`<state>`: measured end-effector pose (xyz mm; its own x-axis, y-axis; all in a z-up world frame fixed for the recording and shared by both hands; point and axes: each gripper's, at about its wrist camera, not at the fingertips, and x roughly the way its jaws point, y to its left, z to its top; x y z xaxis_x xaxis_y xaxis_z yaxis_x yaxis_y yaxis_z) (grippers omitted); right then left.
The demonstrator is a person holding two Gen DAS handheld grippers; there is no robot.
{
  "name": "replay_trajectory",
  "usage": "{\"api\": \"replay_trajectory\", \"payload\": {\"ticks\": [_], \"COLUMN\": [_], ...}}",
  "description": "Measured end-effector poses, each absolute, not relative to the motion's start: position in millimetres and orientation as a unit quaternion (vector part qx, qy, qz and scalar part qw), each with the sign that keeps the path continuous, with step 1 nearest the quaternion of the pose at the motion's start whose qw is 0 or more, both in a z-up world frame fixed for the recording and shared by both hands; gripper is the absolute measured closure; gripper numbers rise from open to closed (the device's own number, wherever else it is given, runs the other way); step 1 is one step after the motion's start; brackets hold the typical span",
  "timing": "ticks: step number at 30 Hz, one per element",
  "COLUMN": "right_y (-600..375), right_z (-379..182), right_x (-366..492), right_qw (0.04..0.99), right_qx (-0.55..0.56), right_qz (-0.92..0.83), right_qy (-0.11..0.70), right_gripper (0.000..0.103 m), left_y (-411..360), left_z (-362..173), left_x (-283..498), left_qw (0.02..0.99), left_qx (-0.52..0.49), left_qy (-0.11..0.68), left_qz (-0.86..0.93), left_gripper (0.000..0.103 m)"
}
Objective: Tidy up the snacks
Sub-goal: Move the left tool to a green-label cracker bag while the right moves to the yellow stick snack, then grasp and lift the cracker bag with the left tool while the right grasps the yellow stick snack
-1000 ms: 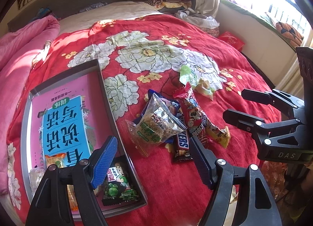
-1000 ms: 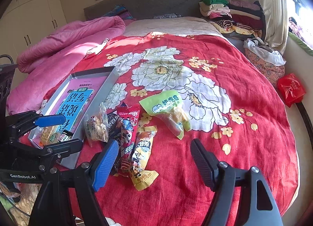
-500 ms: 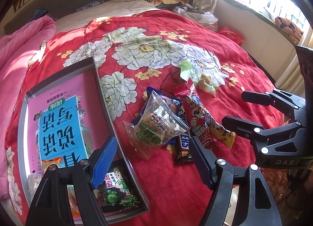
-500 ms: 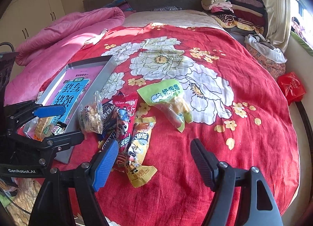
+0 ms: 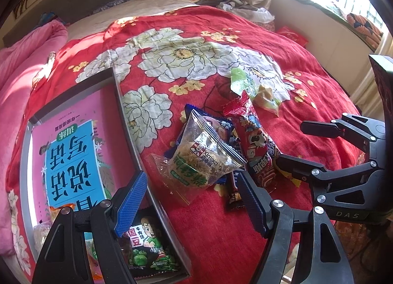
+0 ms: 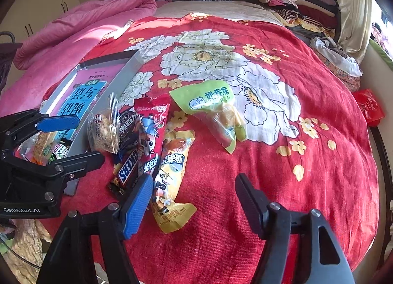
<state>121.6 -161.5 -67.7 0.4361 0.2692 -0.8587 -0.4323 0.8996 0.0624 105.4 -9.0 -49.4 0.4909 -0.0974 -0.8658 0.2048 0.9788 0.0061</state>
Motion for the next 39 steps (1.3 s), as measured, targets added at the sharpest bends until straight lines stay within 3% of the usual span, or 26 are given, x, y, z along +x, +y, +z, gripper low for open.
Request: {"api": "replay_trajectory", "payload": {"ticks": [6,23,31,34,39], "right_y": [-157.9,-149.5,-153.7,-153.5,-156.2], "right_z": [-73.9,-88.9,-88.7,-87.9,-86.7], "right_x": [124.5,143.6,147.8,147.2,148.3], "right_qw": [0.841,0.835,0.835,0.835,0.835], "right_qx": [-0.099,-0.079,-0.047,-0.04,-0.028], "right_qz": [0.203,0.211,0.221,0.225,0.227], "right_qy": [0.491,0.503,0.502,0.5,0.501], "right_gripper": [0.047,0.057,0.076,0.081,0.083], "left_y": [-6.8,-14.0,-15.1,-12.3,-7.0], "left_z": [-52.6,-57.7,-61.5,-61.2,-61.6], "left_x": [108.4,111.9,114.9,116.1,116.6], "left_qw": [0.863,0.866,0.867,0.868,0.867], "left_qx": [0.051,0.068,0.068,0.058,0.039], "left_qy": [0.495,0.485,0.482,0.481,0.483], "left_qz": [-0.087,-0.1,-0.103,-0.107,-0.114], "left_gripper": [0.026,0.026,0.026,0.038,0.046]}}
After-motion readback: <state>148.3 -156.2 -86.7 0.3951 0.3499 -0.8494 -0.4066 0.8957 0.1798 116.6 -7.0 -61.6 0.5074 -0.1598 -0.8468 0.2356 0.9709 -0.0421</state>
